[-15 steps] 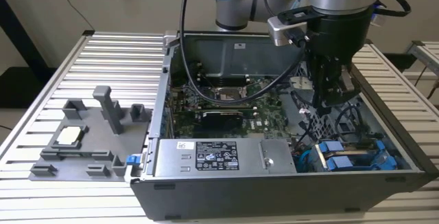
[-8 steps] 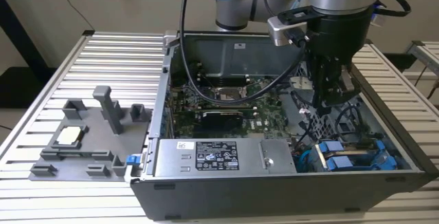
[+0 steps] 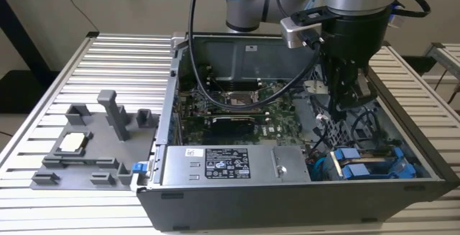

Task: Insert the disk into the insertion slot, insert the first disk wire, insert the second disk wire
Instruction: 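Insert the second disk wire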

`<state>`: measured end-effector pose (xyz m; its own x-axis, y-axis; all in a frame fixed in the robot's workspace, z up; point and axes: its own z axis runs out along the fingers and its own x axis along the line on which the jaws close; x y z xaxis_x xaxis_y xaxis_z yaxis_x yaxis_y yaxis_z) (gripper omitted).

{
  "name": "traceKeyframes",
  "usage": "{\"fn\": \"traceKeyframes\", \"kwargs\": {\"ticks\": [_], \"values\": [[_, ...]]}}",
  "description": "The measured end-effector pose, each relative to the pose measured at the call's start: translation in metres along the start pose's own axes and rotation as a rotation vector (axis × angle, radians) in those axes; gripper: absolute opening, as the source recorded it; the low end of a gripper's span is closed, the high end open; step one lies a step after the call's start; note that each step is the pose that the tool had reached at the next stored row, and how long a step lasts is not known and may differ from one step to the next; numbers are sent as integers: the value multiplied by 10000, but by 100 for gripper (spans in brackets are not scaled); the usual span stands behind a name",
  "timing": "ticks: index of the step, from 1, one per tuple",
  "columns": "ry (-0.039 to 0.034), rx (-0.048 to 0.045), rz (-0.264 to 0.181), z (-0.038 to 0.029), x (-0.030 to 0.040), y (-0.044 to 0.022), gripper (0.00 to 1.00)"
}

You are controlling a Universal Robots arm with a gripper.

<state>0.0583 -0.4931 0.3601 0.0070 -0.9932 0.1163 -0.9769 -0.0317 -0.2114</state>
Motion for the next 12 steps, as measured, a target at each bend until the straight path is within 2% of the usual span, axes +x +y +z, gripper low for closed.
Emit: {"fn": "traceKeyframes", "kwargs": {"ticks": [12], "values": [[5,0,3,-6,-47,-2,16]]}}
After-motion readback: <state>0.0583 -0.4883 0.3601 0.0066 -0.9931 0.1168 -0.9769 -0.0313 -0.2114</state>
